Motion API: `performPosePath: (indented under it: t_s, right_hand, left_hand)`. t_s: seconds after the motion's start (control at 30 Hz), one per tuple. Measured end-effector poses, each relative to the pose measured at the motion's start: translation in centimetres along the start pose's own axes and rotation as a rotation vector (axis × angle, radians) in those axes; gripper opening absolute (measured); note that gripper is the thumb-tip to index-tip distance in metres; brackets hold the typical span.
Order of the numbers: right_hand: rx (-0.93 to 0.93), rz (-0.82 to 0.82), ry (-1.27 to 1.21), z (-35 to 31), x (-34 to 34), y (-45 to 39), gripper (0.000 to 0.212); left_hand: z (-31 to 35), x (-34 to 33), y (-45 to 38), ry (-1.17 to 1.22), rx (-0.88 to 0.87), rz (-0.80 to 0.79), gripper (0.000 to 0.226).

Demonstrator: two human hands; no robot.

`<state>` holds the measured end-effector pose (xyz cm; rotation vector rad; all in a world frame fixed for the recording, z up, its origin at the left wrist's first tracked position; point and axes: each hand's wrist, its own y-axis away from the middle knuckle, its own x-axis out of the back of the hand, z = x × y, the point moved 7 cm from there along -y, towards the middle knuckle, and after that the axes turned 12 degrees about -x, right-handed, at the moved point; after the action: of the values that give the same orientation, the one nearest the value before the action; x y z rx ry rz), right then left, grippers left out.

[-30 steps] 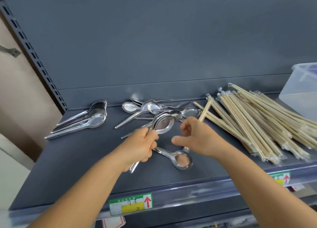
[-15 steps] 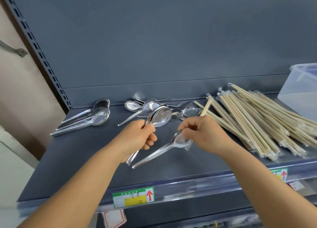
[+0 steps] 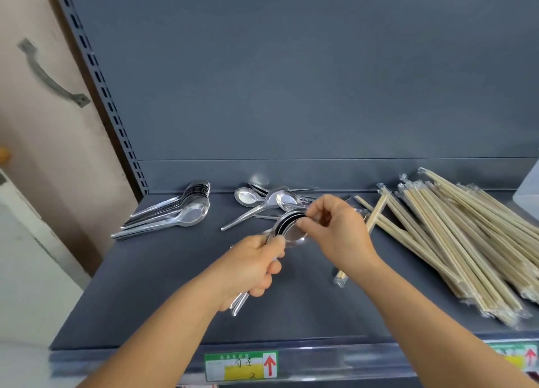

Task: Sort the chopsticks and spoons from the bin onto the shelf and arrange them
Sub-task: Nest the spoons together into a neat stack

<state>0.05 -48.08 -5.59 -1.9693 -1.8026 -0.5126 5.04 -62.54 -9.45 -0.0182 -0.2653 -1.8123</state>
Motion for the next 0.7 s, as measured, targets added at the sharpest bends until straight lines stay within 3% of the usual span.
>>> performPosePath:
  t_s: [0.23, 0.33, 0.43, 0.63, 0.7]
  right_hand:
    - [0.025, 0.04, 0.207, 0.4, -0.5, -2.8, 0.011]
    - [0.03, 0.038, 0.505, 1.2, -1.3, -4.3, 0.033]
    - [0.033, 0.008, 0.667, 1.8, -2.2, -5.4, 0.039]
    - [0.008, -0.046, 0.517, 2.4, -2.9, -6.3, 0.01]
    - [-0.006, -0.077, 0.453, 2.3, -2.7, -6.5, 0.01]
  left_hand:
    - [-0.9, 3.2, -1.1, -0.048, -0.018, 0.184, 0.023]
    - [-0.9, 4.4, -1.5, -0.024, -0.027, 0.257, 0.022]
    - [-1.1, 5.1, -2.0, 0.012, -0.025, 0.295, 0.021]
    - [-1.1, 5.8, -2.8, 0.014, -0.017, 0.309, 0.019]
    - [-0.9, 6.1, -3.1, 0.015, -0.02, 0.314, 0.018]
